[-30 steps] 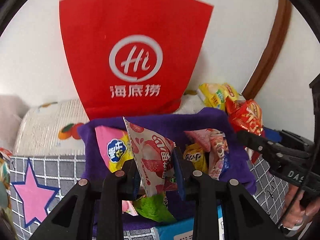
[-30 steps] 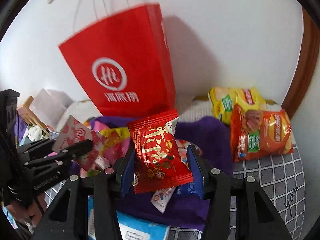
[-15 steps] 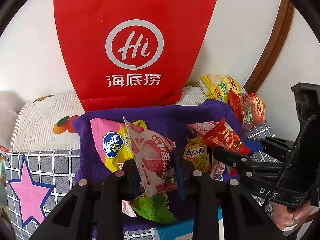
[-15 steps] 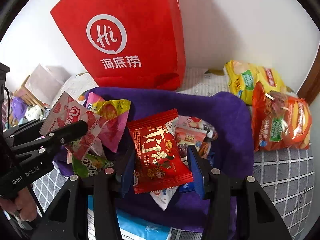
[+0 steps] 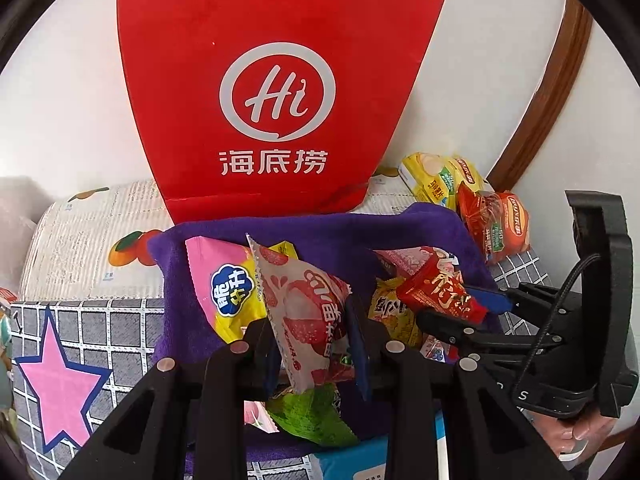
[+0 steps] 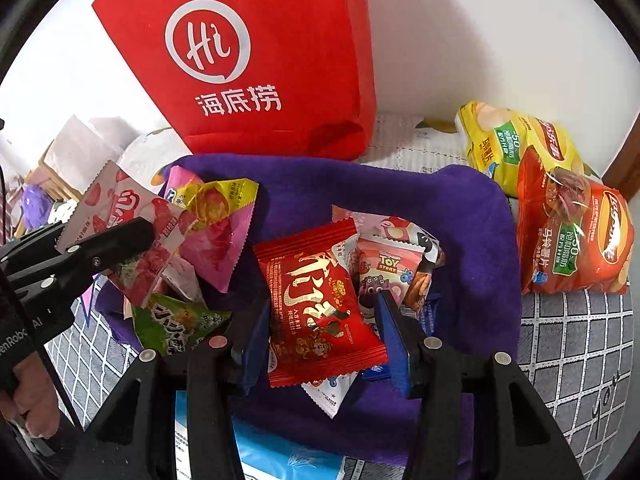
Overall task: Organize snacks
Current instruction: 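Open the right tool to drop the red packet while the left tool releases the strawberry packet onto the towel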
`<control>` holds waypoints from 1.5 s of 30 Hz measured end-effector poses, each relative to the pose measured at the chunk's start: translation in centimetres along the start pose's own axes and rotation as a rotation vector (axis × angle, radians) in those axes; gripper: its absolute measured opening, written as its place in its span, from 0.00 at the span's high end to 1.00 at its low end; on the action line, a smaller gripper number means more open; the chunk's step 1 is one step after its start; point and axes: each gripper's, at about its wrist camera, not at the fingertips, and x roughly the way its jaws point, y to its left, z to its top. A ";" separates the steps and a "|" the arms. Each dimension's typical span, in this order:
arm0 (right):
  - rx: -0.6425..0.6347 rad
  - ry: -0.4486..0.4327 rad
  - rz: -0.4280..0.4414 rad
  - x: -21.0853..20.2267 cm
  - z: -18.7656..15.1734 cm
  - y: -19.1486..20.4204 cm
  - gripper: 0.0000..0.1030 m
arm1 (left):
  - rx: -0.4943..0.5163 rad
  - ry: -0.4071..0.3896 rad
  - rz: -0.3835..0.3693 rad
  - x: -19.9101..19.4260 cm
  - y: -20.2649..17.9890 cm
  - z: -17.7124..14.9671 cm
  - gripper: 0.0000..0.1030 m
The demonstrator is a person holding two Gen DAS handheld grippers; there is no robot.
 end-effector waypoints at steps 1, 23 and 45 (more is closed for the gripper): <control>-0.002 0.002 -0.004 0.1 0.0 0.0 0.50 | -0.001 0.001 -0.002 0.0 0.0 0.0 0.73; 0.005 -0.030 0.009 -1.9 0.1 -0.1 0.47 | -0.066 0.085 -0.013 1.9 1.3 -0.1 0.72; 0.003 -0.048 -0.010 -3.2 0.1 -0.1 0.47 | -0.031 0.067 0.005 1.2 0.7 0.0 0.71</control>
